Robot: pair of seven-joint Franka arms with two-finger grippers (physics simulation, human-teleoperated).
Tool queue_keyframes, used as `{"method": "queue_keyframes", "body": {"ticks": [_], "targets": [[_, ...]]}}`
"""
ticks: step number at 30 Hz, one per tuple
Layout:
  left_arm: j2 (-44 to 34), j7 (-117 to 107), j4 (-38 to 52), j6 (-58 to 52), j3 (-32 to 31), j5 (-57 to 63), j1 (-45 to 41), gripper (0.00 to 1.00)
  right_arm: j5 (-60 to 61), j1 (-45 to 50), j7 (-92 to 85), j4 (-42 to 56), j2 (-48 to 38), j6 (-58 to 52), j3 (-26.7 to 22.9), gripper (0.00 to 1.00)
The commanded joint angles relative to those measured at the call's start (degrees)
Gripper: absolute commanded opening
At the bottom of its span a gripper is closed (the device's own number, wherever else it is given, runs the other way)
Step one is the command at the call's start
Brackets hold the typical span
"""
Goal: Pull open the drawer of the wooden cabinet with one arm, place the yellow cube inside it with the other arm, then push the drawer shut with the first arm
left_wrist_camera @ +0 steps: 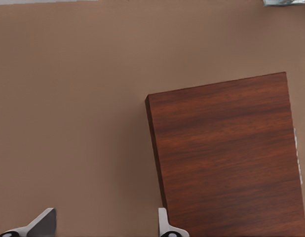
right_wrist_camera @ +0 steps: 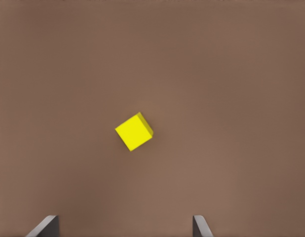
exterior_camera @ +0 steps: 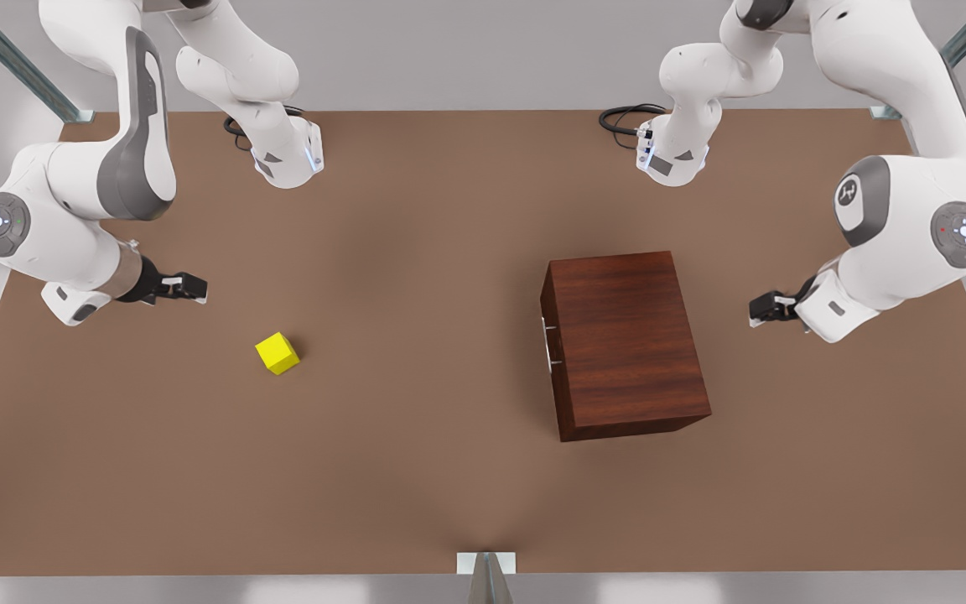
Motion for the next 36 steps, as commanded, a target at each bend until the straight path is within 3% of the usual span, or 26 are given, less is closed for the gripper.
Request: {"method": "queue_keyframes", "body": {"ticks": [1, 3, 7, 9, 16, 36], "targets": [[0.5, 0.5, 0.0, 3.4, 0.0, 0.0, -0.9, 1.00, 0.1, -0.2, -0.2, 0.1, 0.0, 0.8, 0.1, 1.00], [0.6, -4.2, 0.7, 3.3, 0.0, 0.0, -4.4, 1.00, 0.2, -0.3, 1.3, 0.2, -0.3, 0.4, 0.1, 1.00], [5.9, -26.5, 5.1, 3.3, -0.1, 3.6, -20.9, 1.00, -1.2, -0.5, 32.6, 1.2, -0.6, -0.2, 0.1, 1.00], [10.6, -41.7, 7.7, 3.6, 0.0, 4.0, -28.3, 1.00, -1.1, -1.5, 33.7, 1.1, -0.4, -2.0, -0.8, 1.00], [19.7, -64.2, 10.7, 10.1, 0.0, 9.6, -36.9, 1.00, 0.2, -2.1, 65.5, 1.1, 1.7, 5.4, -1.5, 1.00], [25.8, -61.2, 11.3, 12.1, 0.0, 21.6, -40.4, 1.00, 0.4, -1.8, 69.3, 1.2, 3.0, 7.9, -1.4, 1.00]]}}
